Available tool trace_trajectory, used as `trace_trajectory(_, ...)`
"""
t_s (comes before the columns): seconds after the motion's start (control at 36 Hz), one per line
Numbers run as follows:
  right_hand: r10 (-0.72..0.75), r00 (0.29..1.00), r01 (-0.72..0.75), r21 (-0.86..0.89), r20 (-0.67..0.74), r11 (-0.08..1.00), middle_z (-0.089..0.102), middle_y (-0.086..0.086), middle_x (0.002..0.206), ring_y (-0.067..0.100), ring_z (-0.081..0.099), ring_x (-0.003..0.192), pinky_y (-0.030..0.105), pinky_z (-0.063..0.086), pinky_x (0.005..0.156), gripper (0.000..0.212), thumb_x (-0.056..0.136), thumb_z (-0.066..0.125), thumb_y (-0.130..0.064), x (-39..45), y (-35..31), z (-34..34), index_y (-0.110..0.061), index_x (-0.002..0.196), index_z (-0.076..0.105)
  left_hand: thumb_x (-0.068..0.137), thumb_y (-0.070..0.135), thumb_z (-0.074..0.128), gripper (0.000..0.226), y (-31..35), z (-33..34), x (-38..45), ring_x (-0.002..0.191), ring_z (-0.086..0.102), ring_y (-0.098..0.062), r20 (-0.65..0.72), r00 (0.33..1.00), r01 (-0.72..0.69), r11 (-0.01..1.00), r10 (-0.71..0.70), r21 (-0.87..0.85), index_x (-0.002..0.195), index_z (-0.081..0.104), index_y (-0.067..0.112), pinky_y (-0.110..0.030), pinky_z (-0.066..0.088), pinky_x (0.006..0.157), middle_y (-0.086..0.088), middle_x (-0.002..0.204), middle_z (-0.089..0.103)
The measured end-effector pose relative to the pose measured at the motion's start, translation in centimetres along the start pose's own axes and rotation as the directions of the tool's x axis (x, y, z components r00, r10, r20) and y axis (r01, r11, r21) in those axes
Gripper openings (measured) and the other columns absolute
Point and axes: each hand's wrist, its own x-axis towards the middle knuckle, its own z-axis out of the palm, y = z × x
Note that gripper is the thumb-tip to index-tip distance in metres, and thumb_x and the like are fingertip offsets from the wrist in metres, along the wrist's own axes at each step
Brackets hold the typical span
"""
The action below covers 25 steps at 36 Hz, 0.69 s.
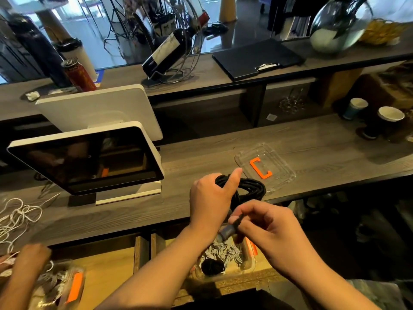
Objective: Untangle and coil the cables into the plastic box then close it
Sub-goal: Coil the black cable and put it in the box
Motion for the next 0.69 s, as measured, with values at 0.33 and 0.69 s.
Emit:
trace_trajectory(0.33,-0.207,0.959,0.199,-0.058,-0.194,0.978,0.067,0.005,0.07,0.012,0.06,0.062,0.027,0.047,0.056,0.032,0.09,0.065,-0.047,2.2,0.6,-1.5,-0.02,0.076,0.073,0.108,0.033,0.031,0.056,-0.1,0.5,-1.8,0.044,0.05,-0.016,0.069,0.972,-0.233,0.965,0.226,0.124,0.058,0.052,0.02,-0.028,0.036,0.043,0.005,0.053,0.052)
trace_trajectory(0.69,-0.036,0.966,0.056,0.071,-0.254,0.996,0.063,0.012,0.072,0.02,0.057,0.065,0.033,0.046,0.063,0.036,0.094,0.056,-0.035,3.7,3.0,-1.1,-0.011,0.069,0.063,0.097,0.062,0.039,0.057,-1.0,0.1,-2.0,0.06,0.05,-0.008,0.215,0.784,-0.605,0.795,0.583,0.05,0.079,0.06,0.012,-0.019,0.036,0.054,0.003,0.069,0.057)
